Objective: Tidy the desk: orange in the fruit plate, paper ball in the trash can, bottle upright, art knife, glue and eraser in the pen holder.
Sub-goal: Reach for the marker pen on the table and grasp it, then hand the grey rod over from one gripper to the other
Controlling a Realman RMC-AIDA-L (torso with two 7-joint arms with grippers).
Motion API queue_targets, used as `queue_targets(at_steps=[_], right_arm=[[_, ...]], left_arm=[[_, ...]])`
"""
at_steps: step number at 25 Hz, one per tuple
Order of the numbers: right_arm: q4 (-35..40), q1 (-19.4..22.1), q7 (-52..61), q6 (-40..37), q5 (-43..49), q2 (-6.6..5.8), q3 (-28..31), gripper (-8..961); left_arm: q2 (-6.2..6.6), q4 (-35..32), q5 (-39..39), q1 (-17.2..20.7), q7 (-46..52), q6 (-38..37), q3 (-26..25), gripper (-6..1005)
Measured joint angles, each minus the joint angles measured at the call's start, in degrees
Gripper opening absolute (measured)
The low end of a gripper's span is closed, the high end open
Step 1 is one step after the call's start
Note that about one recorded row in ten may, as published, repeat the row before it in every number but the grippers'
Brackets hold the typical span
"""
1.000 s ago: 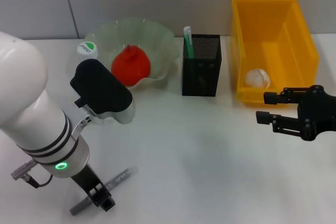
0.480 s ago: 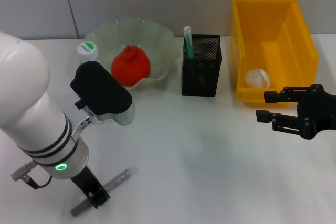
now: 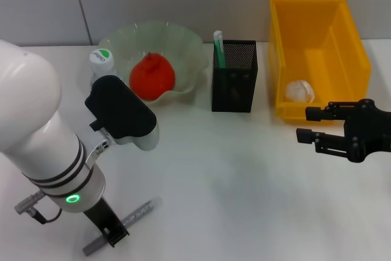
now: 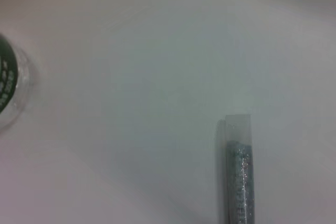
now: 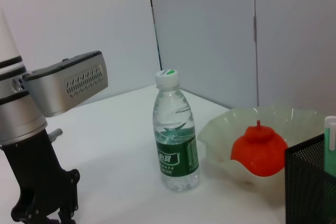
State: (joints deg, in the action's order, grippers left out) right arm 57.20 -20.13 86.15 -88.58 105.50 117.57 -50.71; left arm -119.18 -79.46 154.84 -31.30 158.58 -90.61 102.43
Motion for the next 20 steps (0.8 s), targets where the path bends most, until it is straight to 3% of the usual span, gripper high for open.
queue_targets(at_steps=[12, 17, 20], right_arm=[[-0.43, -0.09, 0.06, 0.01, -0.04, 0.03, 0.10, 508], [-0.43, 0.12, 0.07, 0.06, -0.04, 0.03, 0.73, 508], [-0.39, 0.29, 0.12, 0.05, -0.04, 0.03, 1.13, 507]], left_arm=[[0.00, -0.28, 0.01, 0.30, 0.29, -0.46, 0.49, 146], [0.01, -2.20, -0.10, 0.71, 0.28, -1.01, 0.07, 146], [0.36, -7.56, -0.56, 2.75, -0.37, -2.70, -3.42, 147]])
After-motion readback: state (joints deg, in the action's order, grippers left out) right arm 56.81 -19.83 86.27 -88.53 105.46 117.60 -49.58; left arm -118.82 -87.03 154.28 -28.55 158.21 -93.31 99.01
